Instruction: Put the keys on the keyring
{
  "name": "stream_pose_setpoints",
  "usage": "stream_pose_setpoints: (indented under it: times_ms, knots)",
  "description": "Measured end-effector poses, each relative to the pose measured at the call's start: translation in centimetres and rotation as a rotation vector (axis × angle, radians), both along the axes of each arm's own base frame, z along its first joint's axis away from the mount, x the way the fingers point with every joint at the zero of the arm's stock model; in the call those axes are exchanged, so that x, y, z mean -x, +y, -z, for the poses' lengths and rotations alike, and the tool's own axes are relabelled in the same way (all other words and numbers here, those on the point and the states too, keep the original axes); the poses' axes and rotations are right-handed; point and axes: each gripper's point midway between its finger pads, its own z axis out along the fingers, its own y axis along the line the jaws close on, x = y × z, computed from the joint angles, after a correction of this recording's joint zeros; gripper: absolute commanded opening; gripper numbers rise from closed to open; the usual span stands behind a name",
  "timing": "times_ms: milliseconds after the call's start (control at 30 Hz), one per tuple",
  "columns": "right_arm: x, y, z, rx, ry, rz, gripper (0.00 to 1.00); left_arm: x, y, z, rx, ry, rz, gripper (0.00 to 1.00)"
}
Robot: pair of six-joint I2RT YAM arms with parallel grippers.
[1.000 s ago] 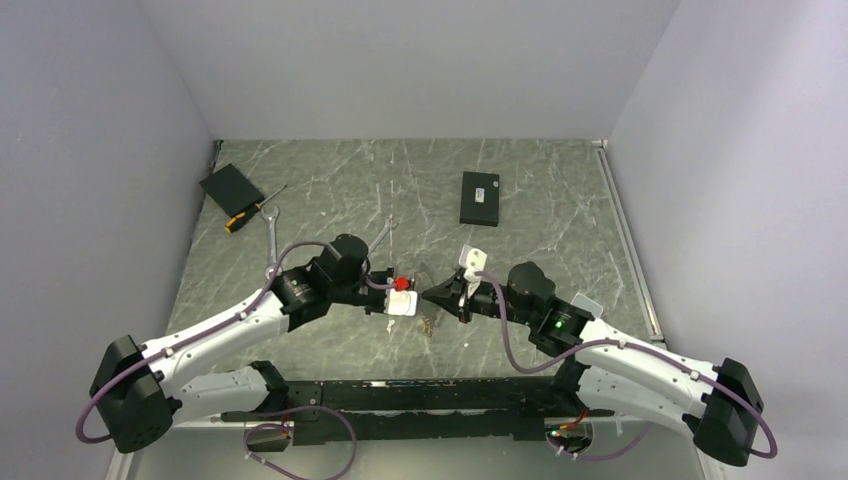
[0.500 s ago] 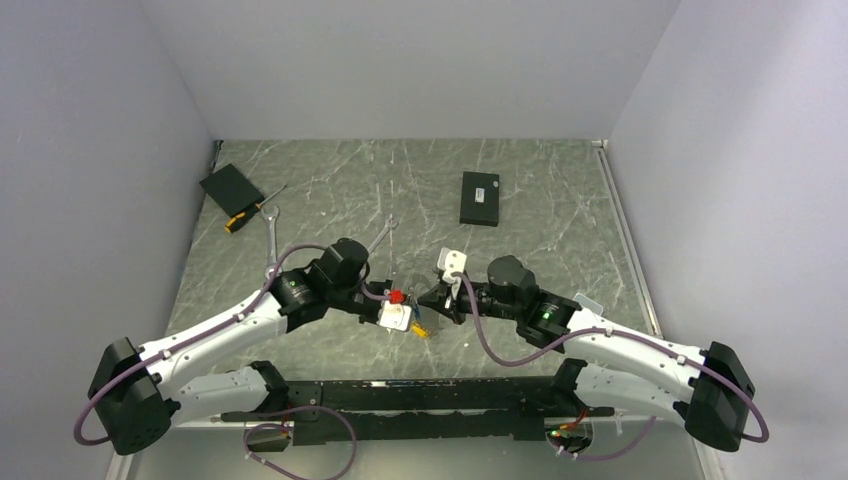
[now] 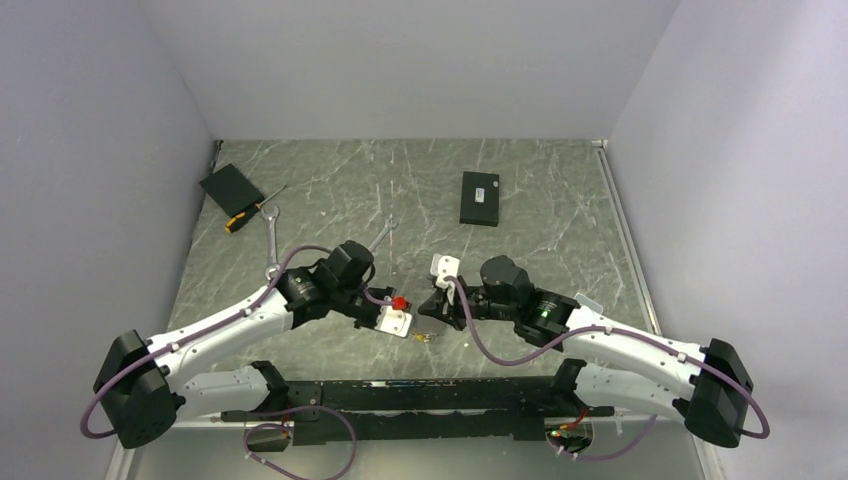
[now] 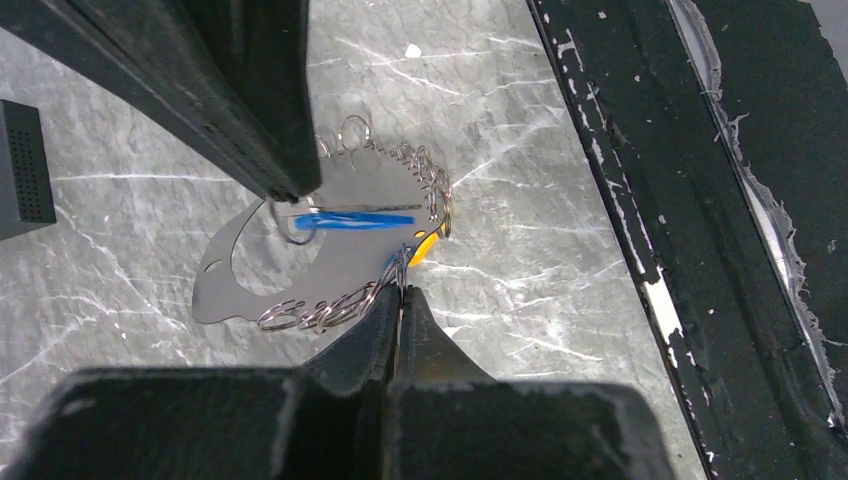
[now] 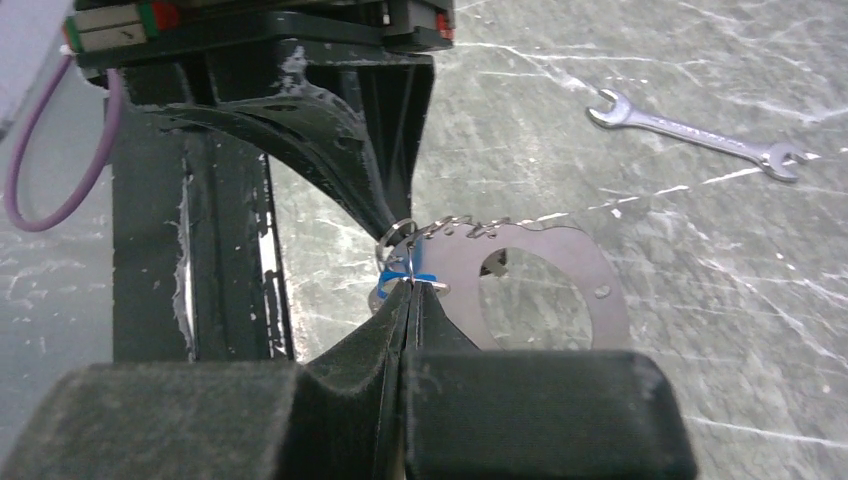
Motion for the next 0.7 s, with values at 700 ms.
stream_pose_setpoints:
  times_ms: [700]
  knots:
    - [0.5,0.1,-1.0,-0.026,-0.024,-0.002,0.00,-1.1,-0.1,-5.8,0.194,-0.096,-0.040,0.00]
